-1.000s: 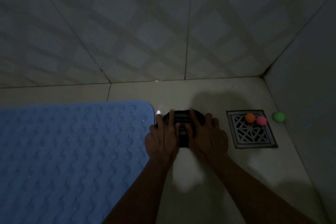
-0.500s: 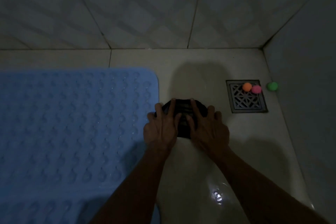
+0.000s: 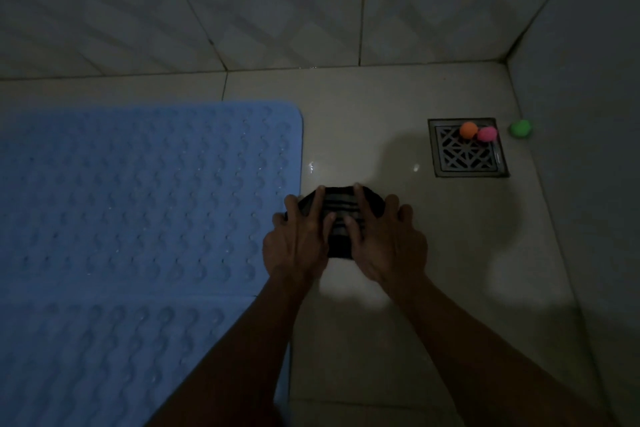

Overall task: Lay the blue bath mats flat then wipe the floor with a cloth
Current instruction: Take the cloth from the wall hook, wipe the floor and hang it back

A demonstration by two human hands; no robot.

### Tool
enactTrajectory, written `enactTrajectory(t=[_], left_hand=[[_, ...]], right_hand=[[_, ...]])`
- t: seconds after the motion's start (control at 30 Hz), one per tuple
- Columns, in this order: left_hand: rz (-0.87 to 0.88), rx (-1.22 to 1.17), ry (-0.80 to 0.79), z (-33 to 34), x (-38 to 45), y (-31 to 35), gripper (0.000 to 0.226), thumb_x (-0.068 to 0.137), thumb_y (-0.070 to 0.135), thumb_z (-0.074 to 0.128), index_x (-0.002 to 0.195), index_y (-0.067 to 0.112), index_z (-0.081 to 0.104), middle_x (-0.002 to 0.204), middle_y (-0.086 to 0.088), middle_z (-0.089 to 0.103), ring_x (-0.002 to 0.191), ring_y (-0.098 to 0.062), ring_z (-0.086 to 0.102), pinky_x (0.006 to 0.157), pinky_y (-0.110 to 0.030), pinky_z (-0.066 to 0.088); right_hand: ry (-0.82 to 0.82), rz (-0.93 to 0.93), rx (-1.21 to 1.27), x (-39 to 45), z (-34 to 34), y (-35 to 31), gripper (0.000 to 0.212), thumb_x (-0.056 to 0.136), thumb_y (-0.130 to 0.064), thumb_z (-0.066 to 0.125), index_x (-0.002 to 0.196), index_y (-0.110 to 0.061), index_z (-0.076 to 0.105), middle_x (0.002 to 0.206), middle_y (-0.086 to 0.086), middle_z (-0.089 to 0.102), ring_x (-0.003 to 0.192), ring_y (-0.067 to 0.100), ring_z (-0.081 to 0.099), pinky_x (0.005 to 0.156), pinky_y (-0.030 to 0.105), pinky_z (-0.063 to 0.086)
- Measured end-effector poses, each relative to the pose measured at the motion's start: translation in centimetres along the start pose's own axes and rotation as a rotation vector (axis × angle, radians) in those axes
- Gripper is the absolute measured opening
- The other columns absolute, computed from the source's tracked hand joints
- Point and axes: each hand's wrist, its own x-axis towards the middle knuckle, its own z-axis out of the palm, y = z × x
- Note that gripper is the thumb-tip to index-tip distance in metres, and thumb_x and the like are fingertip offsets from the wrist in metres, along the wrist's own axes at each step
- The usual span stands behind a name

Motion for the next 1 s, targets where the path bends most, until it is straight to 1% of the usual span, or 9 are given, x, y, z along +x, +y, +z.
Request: enactTrajectory(t=[0.17,0.3,0.4,0.47,0.57,0.7,0.77,0.87,1.0], left_hand=[[-0.023,0.021,-0.016,0.7,-3.3,-0.6,0.062,0.101,0.06,0.028,0.156,0.039,0.012,0.137,-0.013,0.037,0.104,-0.031,0.057,0.058,-0.035,0.042],[-0.058,0.04,-0.018,0.9,-6.1,-0.8,0.06,0.1,0.063,0.025,0.155,0.039,0.015,0.131,-0.011,0.04,0.098,-0.03,0.059,0.056,-0.034,0.037],[-0.055,0.054,-0.056,0.7,-8.2,-1.1,0.062,0.099,0.064,0.023,0.155,0.04,0.011,0.132,-0.011,0.038,0.097,-0.031,0.06,0.057,-0.035,0.037],[-0.045,0.092,-0.09,0.3,-9.7,-1.2,0.063,0.099,0.064,0.022,0.156,0.041,0.007,0.134,-0.011,0.037,0.098,-0.031,0.059,0.059,-0.036,0.037],[-0.059,0.105,-0.159,-0.1,-11.6,-1.2,0.062,0.1,0.062,0.022,0.155,0.042,0.004,0.139,-0.011,0.033,0.103,-0.032,0.058,0.062,-0.037,0.038],[-0.046,0.124,-0.194,-0.3,-13.6,-1.3,0.063,0.1,0.063,0.022,0.156,0.043,0.001,0.146,-0.013,0.029,0.106,-0.032,0.059,0.067,-0.038,0.046],[-0.023,0.127,-0.183,-0.2,-14.8,-1.6,0.063,0.1,0.062,0.022,0.156,0.043,0.001,0.148,-0.014,0.028,0.106,-0.032,0.058,0.068,-0.038,0.047],[0.03,0.142,-0.167,-0.2,-15.9,-2.0,0.062,0.102,0.061,0.024,0.157,0.041,0.003,0.15,-0.014,0.027,0.104,-0.032,0.06,0.068,-0.038,0.046],[0.077,0.105,-0.177,-0.6,-16.9,-2.0,0.063,0.103,0.057,0.031,0.158,0.038,0.008,0.152,-0.016,0.027,0.099,-0.033,0.065,0.076,-0.038,0.051]], right_hand=[[-0.005,-0.043,-0.016,-3.1,0.6,0.2,0.062,0.097,-0.064,0.021,0.154,-0.044,0.004,0.127,0.011,0.041,0.109,0.031,0.041,0.053,0.032,0.032],[-0.022,-0.07,-0.062,-5.3,0.8,0.3,0.063,0.097,-0.063,0.021,0.154,-0.043,0.004,0.127,0.012,0.041,0.106,0.031,0.043,0.05,0.031,0.031],[-0.045,-0.081,-0.071,-7.4,0.7,0.6,0.065,0.096,-0.064,0.019,0.154,-0.042,-0.001,0.126,0.012,0.04,0.105,0.03,0.043,0.051,0.031,0.04],[-0.048,-0.079,-0.05,-9.0,0.6,0.8,0.065,0.097,-0.063,0.02,0.154,-0.043,-0.001,0.127,0.012,0.041,0.107,0.03,0.044,0.058,0.035,0.05],[-0.04,-0.09,-0.03,-11.1,0.6,1.0,0.063,0.097,-0.062,0.022,0.154,-0.044,0.002,0.129,0.013,0.043,0.111,0.032,0.045,0.066,0.039,0.053],[-0.021,-0.067,-0.025,-13.4,0.9,1.1,0.063,0.096,-0.062,0.027,0.154,-0.043,0.012,0.122,0.014,0.049,0.106,0.032,0.048,0.061,0.037,0.052],[-0.022,-0.044,-0.03,-14.9,1.2,1.1,0.063,0.096,-0.063,0.025,0.154,-0.043,0.011,0.119,0.012,0.047,0.103,0.031,0.047,0.059,0.035,0.05],[-0.039,-0.031,-0.057,-16.5,1.7,1.2,0.063,0.096,-0.063,0.025,0.154,-0.044,0.009,0.121,0.013,0.046,0.104,0.031,0.045,0.054,0.032,0.04],[-0.041,-0.025,-0.03,-18.0,1.9,2.0,0.062,0.096,-0.064,0.023,0.153,-0.045,0.006,0.124,0.011,0.041,0.108,0.031,0.04,0.057,0.033,0.036]])
